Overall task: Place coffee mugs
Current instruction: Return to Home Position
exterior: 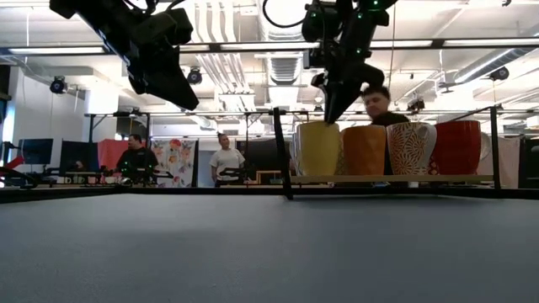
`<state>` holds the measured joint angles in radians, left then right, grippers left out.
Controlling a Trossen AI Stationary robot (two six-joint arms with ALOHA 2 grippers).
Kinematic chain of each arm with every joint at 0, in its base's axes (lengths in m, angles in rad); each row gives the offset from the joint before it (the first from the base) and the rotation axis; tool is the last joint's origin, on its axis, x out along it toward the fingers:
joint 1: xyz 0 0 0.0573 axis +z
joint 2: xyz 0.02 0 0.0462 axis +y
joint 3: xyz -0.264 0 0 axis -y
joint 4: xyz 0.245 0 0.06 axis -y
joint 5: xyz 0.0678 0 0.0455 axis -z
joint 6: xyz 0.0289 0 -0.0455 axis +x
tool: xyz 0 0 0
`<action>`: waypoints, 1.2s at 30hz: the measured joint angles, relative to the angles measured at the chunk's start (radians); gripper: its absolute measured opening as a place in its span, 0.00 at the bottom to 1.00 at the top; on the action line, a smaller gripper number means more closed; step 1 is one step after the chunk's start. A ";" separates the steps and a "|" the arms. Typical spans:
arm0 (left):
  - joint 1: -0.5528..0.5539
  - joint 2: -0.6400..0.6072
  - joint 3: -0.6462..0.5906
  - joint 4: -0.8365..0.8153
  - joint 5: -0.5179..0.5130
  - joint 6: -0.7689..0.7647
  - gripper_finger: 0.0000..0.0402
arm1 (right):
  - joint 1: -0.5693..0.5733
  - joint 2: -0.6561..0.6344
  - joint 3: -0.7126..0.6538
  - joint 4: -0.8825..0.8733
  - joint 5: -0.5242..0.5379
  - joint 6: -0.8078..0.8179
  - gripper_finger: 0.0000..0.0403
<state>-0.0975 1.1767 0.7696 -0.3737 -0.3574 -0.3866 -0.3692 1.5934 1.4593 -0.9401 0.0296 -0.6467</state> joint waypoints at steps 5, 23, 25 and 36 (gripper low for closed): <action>0.000 0.000 0.000 0.000 0.000 0.000 0.23 | 0.002 -0.026 0.000 0.001 -0.013 0.043 0.16; -0.002 -0.074 0.000 -0.009 0.001 0.076 0.23 | 0.005 -0.178 -0.007 -0.047 -0.303 0.186 0.19; -0.002 -0.100 -0.009 -0.011 0.001 0.089 0.23 | 0.005 -0.206 -0.025 -0.050 -0.350 0.204 0.18; -0.002 -0.330 -0.317 0.331 0.001 0.110 0.23 | 0.017 -0.431 -0.347 0.204 -0.348 0.343 0.17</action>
<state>-0.0994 0.8467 0.4528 -0.0426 -0.3569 -0.2764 -0.3524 1.1621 1.1121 -0.7362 -0.3180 -0.3039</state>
